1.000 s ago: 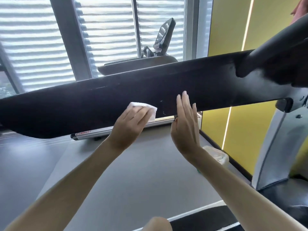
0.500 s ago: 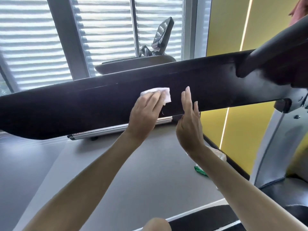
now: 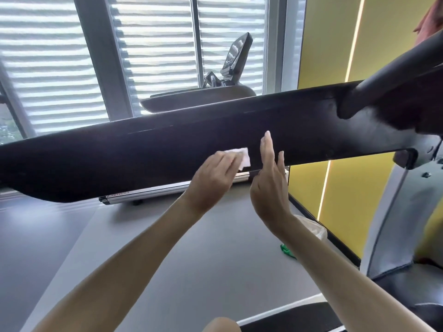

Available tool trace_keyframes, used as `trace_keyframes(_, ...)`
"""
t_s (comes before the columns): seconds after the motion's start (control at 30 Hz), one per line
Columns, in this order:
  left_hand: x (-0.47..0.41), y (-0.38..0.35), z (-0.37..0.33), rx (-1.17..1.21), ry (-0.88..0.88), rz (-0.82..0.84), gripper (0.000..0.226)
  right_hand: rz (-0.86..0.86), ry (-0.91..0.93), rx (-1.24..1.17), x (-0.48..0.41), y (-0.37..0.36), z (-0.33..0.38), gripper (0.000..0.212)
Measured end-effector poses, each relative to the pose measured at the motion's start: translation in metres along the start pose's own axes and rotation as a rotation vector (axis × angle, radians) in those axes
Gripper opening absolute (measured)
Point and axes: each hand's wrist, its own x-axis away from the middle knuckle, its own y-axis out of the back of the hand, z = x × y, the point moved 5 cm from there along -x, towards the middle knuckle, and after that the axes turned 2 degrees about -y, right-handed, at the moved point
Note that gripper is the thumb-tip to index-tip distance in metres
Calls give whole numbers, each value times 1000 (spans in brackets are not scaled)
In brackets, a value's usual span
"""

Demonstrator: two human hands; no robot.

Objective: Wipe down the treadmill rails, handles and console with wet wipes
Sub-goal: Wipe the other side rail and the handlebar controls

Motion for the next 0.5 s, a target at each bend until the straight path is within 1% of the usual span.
trace_keyframes(0.03, -1, 4, 9, -46, 89, -30, 23, 4, 3, 5, 0, 1, 0, 94)
trace_keyframes(0.07, -2, 6, 18, -5, 238, -36, 24, 10, 5, 9, 0, 1, 0, 95)
trace_keyframes(0.1, 0, 4, 18, 6, 294, 3, 28, 14, 9, 15, 0, 0, -1, 96)
trace_keyframes(0.13, -1, 4, 15, 3, 281, 40, 31, 12, 14, 22, 0, -1, -1, 94)
trace_keyframes(0.17, -1, 1, 7, 89, 209, 58, 28, 4, 16, 27, 0, -1, -1, 89)
trace_keyframes(0.2, 4, -3, -2, 141, 125, 147, 23, -6, 11, 25, 0, -2, -2, 84)
trace_keyframes(0.23, 9, -5, -6, 96, -12, 123, 22, -13, 1, 17, 0, -2, -3, 81)
trace_keyframes(0.27, 10, -1, 0, 128, -22, 73, 23, -14, -10, 8, 0, -2, -3, 83)
trace_keyframes(0.3, 9, 0, 11, 245, 114, 17, 23, -8, -17, 4, 0, -2, -3, 88)
trace_keyframes(0.33, 5, 9, 22, 423, 335, -82, 21, -2, -20, 6, 0, -2, -3, 92)
trace_keyframes(0.37, 6, 18, 33, 567, 587, -230, 17, 0, -20, 11, 0, -2, -2, 95)
trace_keyframes(0.4, 8, 21, 35, 699, 746, -312, 14, -4, -17, 15, 0, -2, -2, 95)
trace_keyframes(0.43, 4, 19, 29, 858, 840, -268, 19, -7, -14, 15, 1, -3, -1, 94)
trace_keyframes(0.47, 0, 11, 18, 915, 836, -101, 28, -7, -14, 11, 1, -4, -1, 90)
trace_keyframes(0.5, 1, -1, 2, 903, 744, 140, 35, -6, -20, 3, 2, -5, -1, 85)
